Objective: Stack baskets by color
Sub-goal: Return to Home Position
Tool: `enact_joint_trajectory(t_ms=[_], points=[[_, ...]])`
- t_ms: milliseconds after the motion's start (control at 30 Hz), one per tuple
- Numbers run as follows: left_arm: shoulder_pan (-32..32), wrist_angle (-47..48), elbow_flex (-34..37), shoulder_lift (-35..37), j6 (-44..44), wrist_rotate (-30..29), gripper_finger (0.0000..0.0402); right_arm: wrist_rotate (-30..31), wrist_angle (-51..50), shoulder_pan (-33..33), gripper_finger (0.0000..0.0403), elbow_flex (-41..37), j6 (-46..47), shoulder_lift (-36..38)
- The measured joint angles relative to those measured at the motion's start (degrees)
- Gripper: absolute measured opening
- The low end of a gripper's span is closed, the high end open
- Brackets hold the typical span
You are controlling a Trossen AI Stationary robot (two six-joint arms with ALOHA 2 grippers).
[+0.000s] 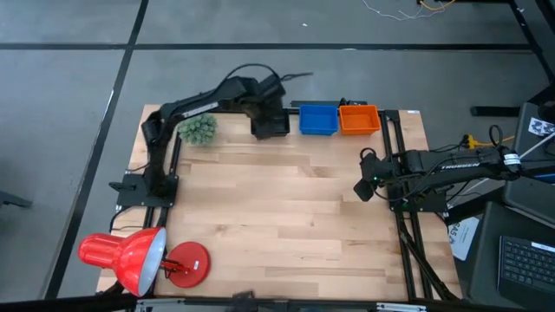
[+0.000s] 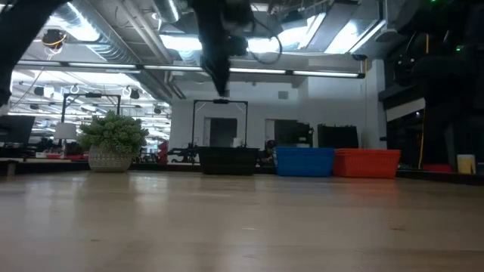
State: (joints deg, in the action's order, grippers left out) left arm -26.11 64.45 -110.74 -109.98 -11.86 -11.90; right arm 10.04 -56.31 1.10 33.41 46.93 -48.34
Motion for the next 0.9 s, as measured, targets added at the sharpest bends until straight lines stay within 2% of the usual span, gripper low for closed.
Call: enact_joint_trajectory(t_ms=[67, 133, 267, 467, 600, 767, 900], points=[[2.3, 5.8, 0.0, 2.5, 3.0, -2.0, 0.0106, 1.8, 0.4, 1.7, 0.0137, 0.0, -3.5, 0.2], [4.3, 8.7, 0.4, 5.1, 5.8, -1.3, 0.0106, 6.5, 2.3, 3.5, 0.0137, 0.0, -6.8, 1.4], [7.5, 7.0, 8.9, 15.3, 11.1, -0.6, 0.0106, 11.1, 4.4, 8.3, 0.0137, 0.0, -8.3, 6.6], [12.7, -7.9, 33.7, 37.4, 19.9, -1.0, 0.0106, 14.4, 6.1, 17.6, 0.0137, 0.0, -7.3, 17.4], [18.1, -18.1, 50.1, 52.4, 27.1, -0.8, 0.0106, 15.7, 16.3, 22.3, 0.0137, 0.0, -16.1, 22.4], [24.0, -33.7, 68.2, 68.6, 30.1, -1.1, 0.0106, 12.8, 28.3, 25.3, 0.0137, 0.0, -29.7, 23.3], [26.6, -48.9, 82.5, 78.7, 30.0, -1.6, 0.0106, 12.1, 30.7, 25.8, 0.0137, 0.0, -31.3, 22.3]])
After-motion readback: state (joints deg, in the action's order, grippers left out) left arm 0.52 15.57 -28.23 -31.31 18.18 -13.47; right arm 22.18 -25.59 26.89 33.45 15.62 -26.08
